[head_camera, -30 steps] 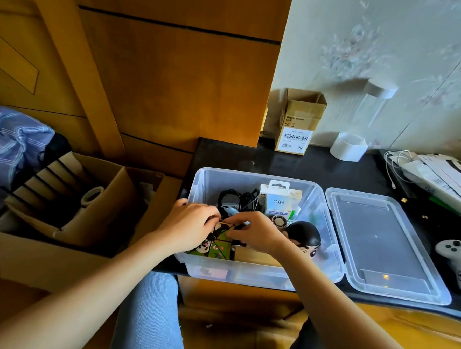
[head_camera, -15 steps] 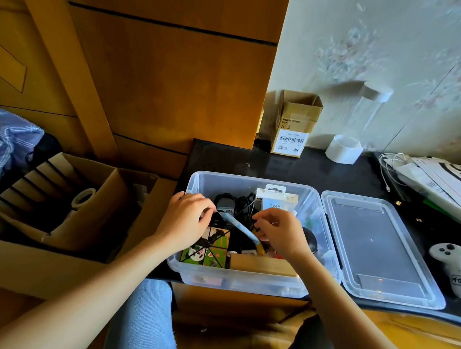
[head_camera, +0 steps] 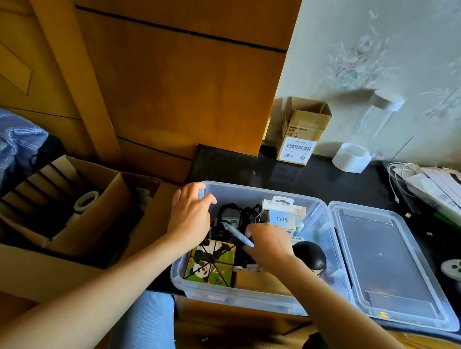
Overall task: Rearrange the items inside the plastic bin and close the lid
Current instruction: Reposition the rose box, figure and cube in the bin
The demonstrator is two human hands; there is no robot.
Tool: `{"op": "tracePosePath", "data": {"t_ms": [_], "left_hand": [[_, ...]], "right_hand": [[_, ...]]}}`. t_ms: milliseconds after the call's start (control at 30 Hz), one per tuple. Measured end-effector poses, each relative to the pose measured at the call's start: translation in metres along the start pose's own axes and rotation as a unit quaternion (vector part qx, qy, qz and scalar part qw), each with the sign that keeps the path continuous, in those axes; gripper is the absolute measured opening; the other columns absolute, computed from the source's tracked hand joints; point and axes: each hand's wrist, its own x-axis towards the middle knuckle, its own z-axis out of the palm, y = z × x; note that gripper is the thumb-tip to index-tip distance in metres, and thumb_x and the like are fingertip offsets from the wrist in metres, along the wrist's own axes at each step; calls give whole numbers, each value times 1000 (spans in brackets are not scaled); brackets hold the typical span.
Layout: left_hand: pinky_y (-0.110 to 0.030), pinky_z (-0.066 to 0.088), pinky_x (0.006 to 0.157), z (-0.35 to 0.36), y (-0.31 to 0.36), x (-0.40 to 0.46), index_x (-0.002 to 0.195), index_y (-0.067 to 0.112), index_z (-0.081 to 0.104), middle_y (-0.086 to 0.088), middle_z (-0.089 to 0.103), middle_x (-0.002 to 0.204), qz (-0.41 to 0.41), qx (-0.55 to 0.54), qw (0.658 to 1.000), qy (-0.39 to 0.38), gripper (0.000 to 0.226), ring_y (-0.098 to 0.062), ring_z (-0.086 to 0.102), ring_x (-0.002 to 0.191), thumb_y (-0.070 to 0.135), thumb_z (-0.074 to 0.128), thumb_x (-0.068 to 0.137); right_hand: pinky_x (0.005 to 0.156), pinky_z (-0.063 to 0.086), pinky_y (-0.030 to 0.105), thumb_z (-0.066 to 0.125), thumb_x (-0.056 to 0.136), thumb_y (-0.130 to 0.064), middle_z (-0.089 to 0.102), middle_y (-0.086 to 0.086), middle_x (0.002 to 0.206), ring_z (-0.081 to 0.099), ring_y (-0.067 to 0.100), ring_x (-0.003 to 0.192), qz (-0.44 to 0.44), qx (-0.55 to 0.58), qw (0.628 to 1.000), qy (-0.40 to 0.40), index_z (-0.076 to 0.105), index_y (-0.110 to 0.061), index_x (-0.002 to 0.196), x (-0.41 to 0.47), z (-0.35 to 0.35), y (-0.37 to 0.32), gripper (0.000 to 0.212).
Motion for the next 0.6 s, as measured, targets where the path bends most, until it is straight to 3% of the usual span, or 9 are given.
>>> {"op": "tracePosePath", "data": {"t_ms": [100, 200, 300, 367, 433, 500, 567, 600], "left_hand": [[-36, 27, 104, 0, 0, 0, 114, 19, 63, -6, 44, 134, 1, -2, 1000, 5, 33, -24, 38, 125, 6, 55, 85], [-38, 28, 104, -1, 1, 0, 115, 18, 62, -8, 45, 133, -3, -6, 1000, 6, 34, -26, 38, 125, 4, 56, 84], [-42, 29, 107, -4, 3, -1, 112, 16, 63, -10, 46, 133, -1, -6, 1000, 8, 34, -28, 38, 127, 0, 57, 83], [-49, 32, 107, -7, 4, -1, 106, 11, 66, -13, 51, 129, 24, -21, 999, 20, 32, -31, 43, 126, -5, 61, 78], [-51, 36, 105, -10, 6, -2, 100, 9, 68, -13, 57, 121, 64, -16, 998, 25, 31, -32, 50, 120, -8, 64, 74], [-47, 40, 102, -11, 8, -3, 98, 8, 69, -12, 62, 111, 97, -7, 995, 24, 30, -32, 57, 108, -9, 65, 74], [-39, 39, 101, -9, 8, -4, 102, 8, 68, -8, 65, 106, 107, -15, 994, 11, 29, -28, 58, 104, -8, 60, 79], [-35, 37, 103, -7, 8, -5, 105, 9, 68, -6, 65, 106, 105, -23, 994, 0, 29, -24, 57, 105, -6, 56, 83]], "right_hand": [[51, 36, 21, 51, 86, -24, 62, 1, 76, 56, 21, 68, 13, 40, 999, 13, 59, -18, 79, 7, -7, 5, 13], [42, 29, 11, 57, 89, -26, 52, -15, 65, 48, 7, 56, 21, 180, 983, 36, 49, -27, 63, 8, -20, 23, 27], [52, 46, 8, 61, 89, -24, 64, -11, 92, 62, 4, 73, 16, 349, 935, 54, 64, -18, 89, 3, -29, 34, 6], [66, 55, 18, 60, 90, -22, 65, -5, 105, 66, 11, 89, 23, 408, 912, 40, 63, -12, 105, -1, -31, 38, 18], [72, 56, 22, 59, 91, -20, 64, -6, 107, 65, 13, 95, 23, 414, 910, 28, 61, -12, 106, -6, -32, 39, 17], [66, 53, 17, 58, 91, -15, 65, -8, 97, 65, 15, 88, 12, 392, 919, 31, 60, -15, 91, -10, -33, 41, 2], [58, 46, 15, 55, 90, -10, 61, -9, 81, 59, 18, 77, 9, 313, 949, 38, 56, -20, 79, -12, -34, 45, 14], [59, 45, 18, 54, 89, -10, 61, -6, 81, 59, 19, 77, 7, 264, 964, 24, 59, -19, 84, -13, -35, 47, 12]]}}
